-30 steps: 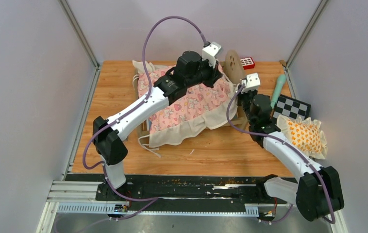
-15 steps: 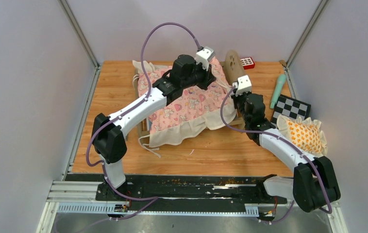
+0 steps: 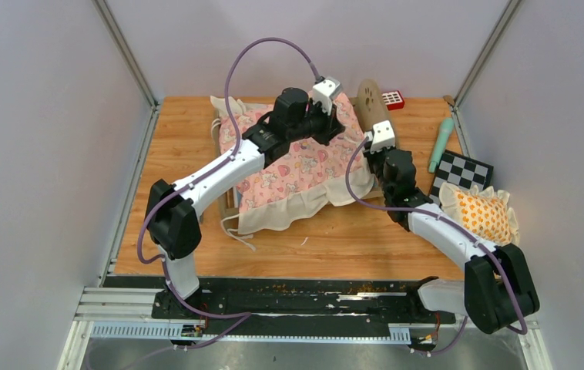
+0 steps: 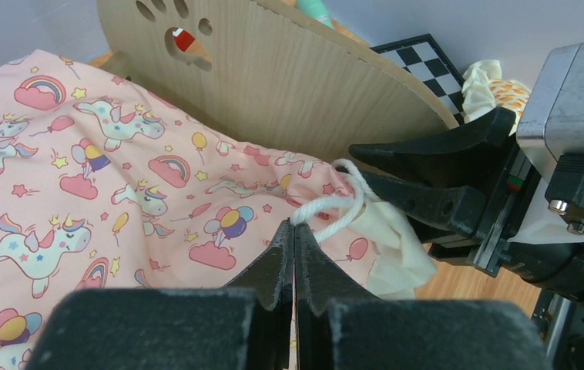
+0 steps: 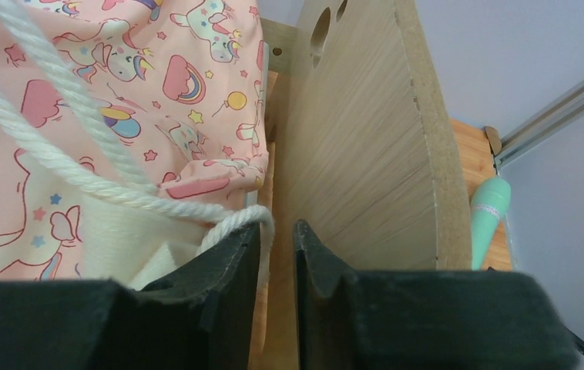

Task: Set up the pet bed
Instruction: Adjust the mattress on the bed frame.

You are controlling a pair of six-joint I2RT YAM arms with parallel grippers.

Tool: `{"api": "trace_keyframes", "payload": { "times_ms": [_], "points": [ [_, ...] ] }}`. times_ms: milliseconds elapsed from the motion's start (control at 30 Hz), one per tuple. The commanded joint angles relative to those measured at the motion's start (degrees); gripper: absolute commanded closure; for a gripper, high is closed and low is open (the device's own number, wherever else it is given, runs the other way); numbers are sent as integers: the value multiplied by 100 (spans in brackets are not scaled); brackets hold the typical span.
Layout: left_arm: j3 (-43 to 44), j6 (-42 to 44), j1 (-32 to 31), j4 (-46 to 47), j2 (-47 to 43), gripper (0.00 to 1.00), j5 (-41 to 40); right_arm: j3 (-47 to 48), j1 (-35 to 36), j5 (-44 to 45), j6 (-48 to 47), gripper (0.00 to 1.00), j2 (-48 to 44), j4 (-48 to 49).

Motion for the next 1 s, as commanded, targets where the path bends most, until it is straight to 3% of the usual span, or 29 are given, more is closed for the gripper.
{"api": "trace_keyframes", "payload": {
  "times_ms": [0, 100, 300, 667, 967],
  "points": [
    [24, -84, 19, 217, 52, 100, 231, -81, -78, 211, 106, 73, -177, -231],
    [23, -115, 18, 217, 94, 100, 306, -77, -74, 109, 126, 66, -375, -242],
    [28, -182, 14, 222, 196, 100, 464, 49, -73, 18, 288, 63, -634, -436],
    [251, -274, 19, 145, 374, 100, 577, 49, -73, -188, 487, 60, -1159, -590],
    [482, -399, 16, 90, 535, 100, 709, -31, -73, 262, 414, 59, -1306, -896]
  ]
}}
